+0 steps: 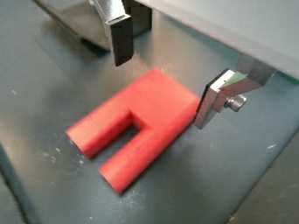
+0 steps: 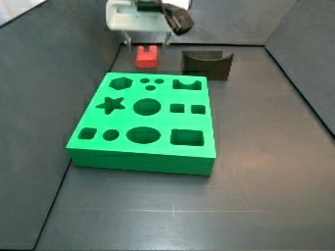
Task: Pick up the square-circle object. Move up. Rotate the square-circle object. Place the square-circle object on the fixture. Regrasp the square-circle object. Move to above the board. Insert the square-circle object.
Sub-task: Rotate the square-circle object.
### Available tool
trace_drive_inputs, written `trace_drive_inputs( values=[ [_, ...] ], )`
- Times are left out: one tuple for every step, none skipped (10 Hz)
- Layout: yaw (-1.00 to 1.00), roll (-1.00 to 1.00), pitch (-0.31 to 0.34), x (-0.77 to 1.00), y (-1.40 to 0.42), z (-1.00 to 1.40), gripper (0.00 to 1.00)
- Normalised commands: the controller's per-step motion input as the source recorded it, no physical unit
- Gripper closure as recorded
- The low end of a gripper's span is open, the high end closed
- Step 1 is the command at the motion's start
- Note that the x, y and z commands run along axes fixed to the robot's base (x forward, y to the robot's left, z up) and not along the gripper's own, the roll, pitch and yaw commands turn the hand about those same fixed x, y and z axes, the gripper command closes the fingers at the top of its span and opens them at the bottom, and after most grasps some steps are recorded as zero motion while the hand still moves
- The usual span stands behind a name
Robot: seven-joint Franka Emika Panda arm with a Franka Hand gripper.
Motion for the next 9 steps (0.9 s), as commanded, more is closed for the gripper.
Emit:
trace_drive_inputs(
  values=[
    [-0.01,-0.01,0.054,-0.01,0.00,1.00,0.00],
    [-0.01,-0.01,0.054,-0.02,0.00,1.00,0.00],
    [-0.01,-0.01,0.054,-0.02,0.00,1.00,0.00],
    [-0.02,-0.01,0.053,-0.02,0.00,0.86,0.00],
    [-0.02,-0.01,0.049,-0.02,0.00,0.64,0.00],
    [-0.02,-0.02,0.050,-0.02,0.00,0.53,0.00],
    [1.00,0.00,0.000,0.00,0.00,0.00,0.00],
    [1.00,0.00,0.000,0.01,0.00,-0.16,0.00],
    [1.00,0.00,-0.001,0.04,0.00,-0.18,0.00]
  ],
)
